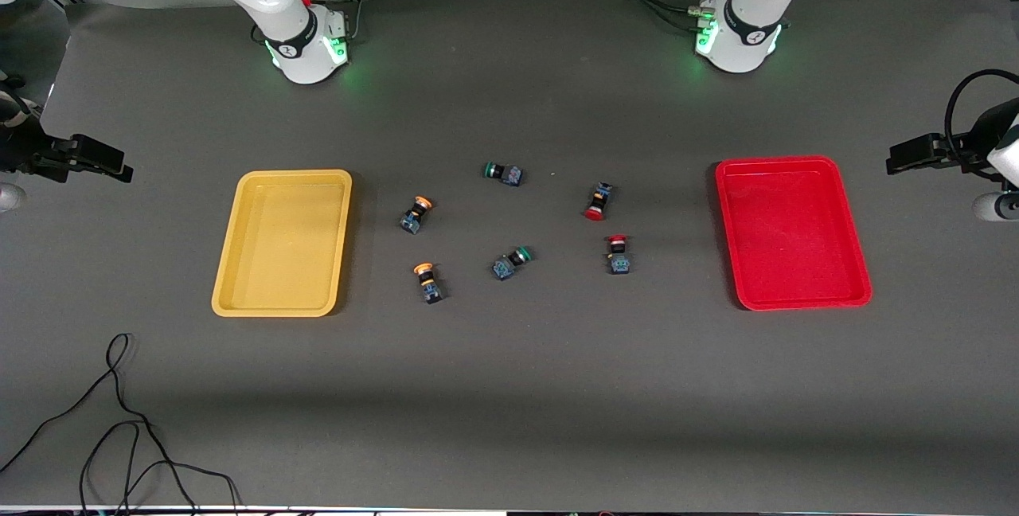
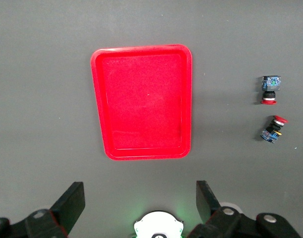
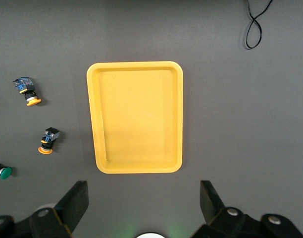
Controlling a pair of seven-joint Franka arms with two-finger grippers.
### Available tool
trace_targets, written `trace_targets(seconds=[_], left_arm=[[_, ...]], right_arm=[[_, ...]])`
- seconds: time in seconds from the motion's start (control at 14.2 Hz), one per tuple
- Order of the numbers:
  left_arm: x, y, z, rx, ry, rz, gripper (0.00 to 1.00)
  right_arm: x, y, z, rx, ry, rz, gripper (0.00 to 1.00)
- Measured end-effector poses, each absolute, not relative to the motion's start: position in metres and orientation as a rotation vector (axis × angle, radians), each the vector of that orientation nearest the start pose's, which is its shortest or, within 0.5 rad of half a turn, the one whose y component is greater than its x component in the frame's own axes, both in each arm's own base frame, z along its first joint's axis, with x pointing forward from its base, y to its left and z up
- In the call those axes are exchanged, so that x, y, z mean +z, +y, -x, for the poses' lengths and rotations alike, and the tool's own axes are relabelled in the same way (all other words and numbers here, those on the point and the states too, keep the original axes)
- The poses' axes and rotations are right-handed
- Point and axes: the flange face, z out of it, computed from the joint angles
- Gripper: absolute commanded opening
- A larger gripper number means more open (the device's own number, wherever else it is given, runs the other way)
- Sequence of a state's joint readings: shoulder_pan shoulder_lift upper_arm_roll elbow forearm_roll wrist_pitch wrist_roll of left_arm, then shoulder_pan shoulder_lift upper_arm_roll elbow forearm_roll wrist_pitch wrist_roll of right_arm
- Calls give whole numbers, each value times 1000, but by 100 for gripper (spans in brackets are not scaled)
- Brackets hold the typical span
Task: Place red and yellow buttons in trays
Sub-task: 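Reach the right gripper to a yellow button while the left gripper reaches red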
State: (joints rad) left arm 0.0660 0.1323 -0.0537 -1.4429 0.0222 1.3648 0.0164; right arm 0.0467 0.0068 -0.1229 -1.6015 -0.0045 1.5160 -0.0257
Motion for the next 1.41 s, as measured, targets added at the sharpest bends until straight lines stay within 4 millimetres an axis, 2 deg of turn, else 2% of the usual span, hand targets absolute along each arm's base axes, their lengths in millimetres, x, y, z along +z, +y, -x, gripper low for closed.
trace_targets(seconds=[0.35,0.49,0.57,0.78,0.99,1.13,1.27,1.41], left_arm=[[592,9,-572,332,12,3112,100],[591,7,-572,338,17,3111,100],[590,7,-572,341,18,3111,100],[587,6,-573,356,19,3110,100],[583,-5,-573,378,23,3106,100],[577,-31,-574,395,-20,3091,100],[561,-67,-577,417,-16,3073,100],[541,-105,-584,418,4,3061,100]], right_arm=[[599,-40,-548,159,78,3137,100],[592,-26,-548,181,105,3136,100],[588,-12,-548,194,110,3137,100],[576,51,-537,207,186,3130,100],[555,123,-504,151,278,3120,100],[537,173,-478,131,350,3114,100],[525,222,-454,123,411,3113,100],[515,253,-440,99,454,3103,100]])
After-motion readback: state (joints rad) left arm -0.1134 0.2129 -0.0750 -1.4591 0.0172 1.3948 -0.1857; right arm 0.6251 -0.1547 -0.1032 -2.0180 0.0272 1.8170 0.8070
